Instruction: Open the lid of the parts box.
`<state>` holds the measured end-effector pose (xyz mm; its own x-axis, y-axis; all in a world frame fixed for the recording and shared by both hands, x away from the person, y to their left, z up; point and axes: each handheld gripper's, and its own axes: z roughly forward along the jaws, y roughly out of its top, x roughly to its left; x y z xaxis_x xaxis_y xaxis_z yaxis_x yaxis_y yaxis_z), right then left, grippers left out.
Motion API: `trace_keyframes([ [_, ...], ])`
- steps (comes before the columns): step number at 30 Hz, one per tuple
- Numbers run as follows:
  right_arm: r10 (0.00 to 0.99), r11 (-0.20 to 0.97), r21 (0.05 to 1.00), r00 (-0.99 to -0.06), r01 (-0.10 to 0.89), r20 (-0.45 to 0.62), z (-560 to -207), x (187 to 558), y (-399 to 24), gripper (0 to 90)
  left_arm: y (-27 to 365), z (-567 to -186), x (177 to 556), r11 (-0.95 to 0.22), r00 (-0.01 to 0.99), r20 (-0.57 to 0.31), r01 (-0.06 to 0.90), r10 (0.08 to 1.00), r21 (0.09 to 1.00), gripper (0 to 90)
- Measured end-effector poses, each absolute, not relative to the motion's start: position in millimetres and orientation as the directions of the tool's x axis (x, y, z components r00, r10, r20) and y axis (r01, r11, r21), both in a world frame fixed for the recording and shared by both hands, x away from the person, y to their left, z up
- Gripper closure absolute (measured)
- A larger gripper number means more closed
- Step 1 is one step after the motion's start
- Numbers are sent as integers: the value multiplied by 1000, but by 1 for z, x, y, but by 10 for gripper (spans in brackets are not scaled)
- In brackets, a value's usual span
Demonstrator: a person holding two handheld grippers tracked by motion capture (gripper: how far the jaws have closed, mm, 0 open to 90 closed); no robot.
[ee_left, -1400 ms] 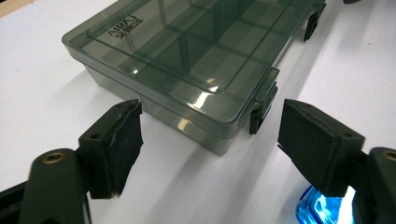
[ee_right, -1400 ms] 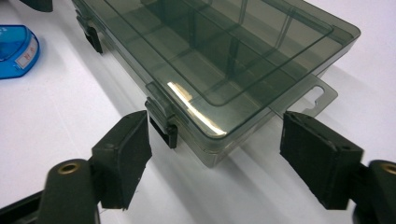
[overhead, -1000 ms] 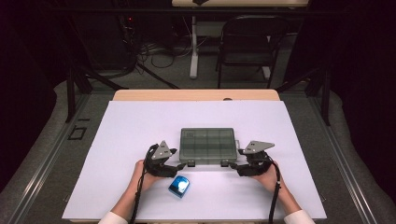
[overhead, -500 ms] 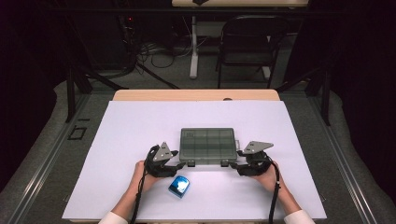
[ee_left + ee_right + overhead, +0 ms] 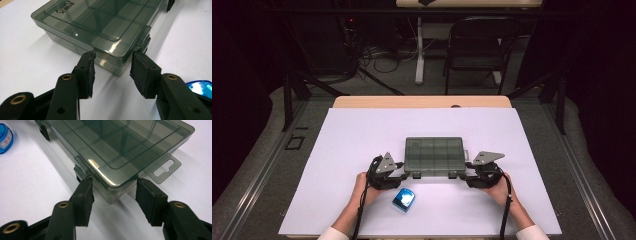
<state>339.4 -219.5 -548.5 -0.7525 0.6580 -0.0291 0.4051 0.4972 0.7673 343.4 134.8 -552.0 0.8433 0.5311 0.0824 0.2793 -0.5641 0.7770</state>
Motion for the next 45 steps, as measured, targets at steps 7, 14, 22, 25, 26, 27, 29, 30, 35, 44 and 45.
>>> trace_keyframes([
  [7,656,496,769,-755,402,-28,-548,339,-220,490,135,-552,343,-564,844,86,275,530,778,548],
  [14,658,497,766,-752,408,-26,-546,338,-220,507,136,-551,343,-564,845,87,272,528,780,557],
  [22,665,475,781,-747,405,-18,-545,337,-222,507,137,-551,343,-556,846,78,275,528,784,565],
  [25,666,478,779,-746,405,-20,-544,337,-222,511,137,-551,344,-555,846,76,275,527,785,567],
  [26,665,483,773,-746,411,-19,-544,337,-222,508,137,-551,344,-556,846,77,275,527,784,567],
  [27,666,479,776,-746,410,-16,-545,337,-222,506,137,-551,344,-556,847,77,275,527,784,566],
  [29,668,483,773,-744,412,-20,-546,338,-221,508,137,-551,343,-556,847,77,275,526,784,567],
  [30,667,485,770,-744,413,-21,-546,338,-221,510,138,-551,343,-555,846,76,275,527,785,569],
  [35,667,485,771,-744,413,-21,-545,337,-222,541,138,-551,343,-553,846,77,272,527,787,576],
  [44,673,462,787,-740,408,-11,-542,336,-223,566,139,-550,343,-546,846,78,267,527,794,582],
  [45,674,462,786,-739,411,-9,-542,336,-223,569,139,-550,343,-546,846,78,267,527,794,581],
])
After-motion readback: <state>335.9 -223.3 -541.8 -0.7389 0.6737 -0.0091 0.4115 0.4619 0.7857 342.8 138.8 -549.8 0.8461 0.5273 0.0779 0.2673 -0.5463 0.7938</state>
